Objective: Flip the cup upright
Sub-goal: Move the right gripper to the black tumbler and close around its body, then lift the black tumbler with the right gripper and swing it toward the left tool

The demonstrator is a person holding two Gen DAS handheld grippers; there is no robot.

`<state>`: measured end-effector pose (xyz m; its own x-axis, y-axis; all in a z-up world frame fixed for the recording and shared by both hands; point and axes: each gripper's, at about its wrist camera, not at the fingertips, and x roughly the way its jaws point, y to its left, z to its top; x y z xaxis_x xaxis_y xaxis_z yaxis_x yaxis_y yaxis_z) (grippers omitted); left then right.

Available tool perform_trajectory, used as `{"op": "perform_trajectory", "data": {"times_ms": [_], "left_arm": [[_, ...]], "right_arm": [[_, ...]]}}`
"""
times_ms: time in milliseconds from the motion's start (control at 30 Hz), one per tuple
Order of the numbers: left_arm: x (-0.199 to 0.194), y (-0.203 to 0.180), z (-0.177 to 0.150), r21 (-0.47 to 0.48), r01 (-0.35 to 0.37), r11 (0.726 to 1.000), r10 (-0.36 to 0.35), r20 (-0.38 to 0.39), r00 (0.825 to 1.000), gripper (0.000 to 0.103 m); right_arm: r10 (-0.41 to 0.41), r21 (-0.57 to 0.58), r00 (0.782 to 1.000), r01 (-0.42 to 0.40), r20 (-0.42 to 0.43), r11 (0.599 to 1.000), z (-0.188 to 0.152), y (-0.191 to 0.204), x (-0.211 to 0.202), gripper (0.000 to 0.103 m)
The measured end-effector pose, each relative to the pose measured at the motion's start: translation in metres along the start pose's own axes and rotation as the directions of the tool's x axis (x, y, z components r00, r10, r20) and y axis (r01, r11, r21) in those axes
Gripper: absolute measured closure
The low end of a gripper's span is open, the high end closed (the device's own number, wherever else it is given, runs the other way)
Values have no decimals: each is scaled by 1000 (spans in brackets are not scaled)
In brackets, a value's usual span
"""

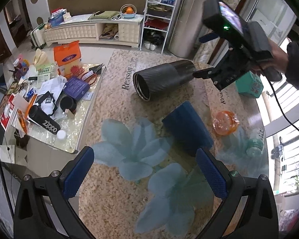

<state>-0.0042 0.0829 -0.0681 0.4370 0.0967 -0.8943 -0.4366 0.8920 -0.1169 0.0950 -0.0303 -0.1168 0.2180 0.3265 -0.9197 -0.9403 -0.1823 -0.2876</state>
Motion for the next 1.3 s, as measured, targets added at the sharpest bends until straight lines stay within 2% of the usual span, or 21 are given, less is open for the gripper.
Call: {"op": "perform_trajectory", "data": {"times_ms": [67, 200, 333, 433, 633, 700, 733, 967, 1100, 1300], "left_arm": [[5, 2, -1, -14, -4, 1000, 4, -6, 1000, 0], [15, 6, -2, -55, -4, 998, 3, -17, 1000, 0], [24, 7, -3, -80, -6, 997, 3, -27, 1000, 0], [30, 7, -3, -91, -11, 996, 8, -35, 999, 0], [42, 5, -5, -114, -16, 993, 11, -52, 999, 0], [45, 4, -5, -122, -15, 992, 9, -50, 999, 0], [46, 4, -5, -131, -10, 991, 3, -48, 999, 0], [51, -1, -5, -138, -5, 990, -2, -51, 999, 0], [50, 3, -9, -185, 20, 983, -29, -45, 999, 0], [50, 7, -13, -200, 13, 980, -23, -49, 999, 0]], "right_arm": [[34, -75, 999, -36, -39, 997, 3, -1, 13, 0], [19, -222, 996, -38, -88, 974, 6, 2, 31, 0], [98, -283, 988, -128, -117, 951, 11, -3, 45, 0], [112, -344, 985, -151, -131, 927, 14, -6, 56, 0], [159, -374, 973, -213, -168, 903, 23, -8, 76, 2], [173, -386, 966, -236, -191, 892, 23, -10, 84, 14], [185, -388, 962, -252, -203, 886, 23, -11, 86, 17], [228, -379, 939, -314, -256, 870, 29, -15, 103, 21], [281, -335, 920, -364, -272, 869, 39, -24, 111, 23], [293, -309, 918, -370, -268, 876, 41, -37, 112, 25]]}}
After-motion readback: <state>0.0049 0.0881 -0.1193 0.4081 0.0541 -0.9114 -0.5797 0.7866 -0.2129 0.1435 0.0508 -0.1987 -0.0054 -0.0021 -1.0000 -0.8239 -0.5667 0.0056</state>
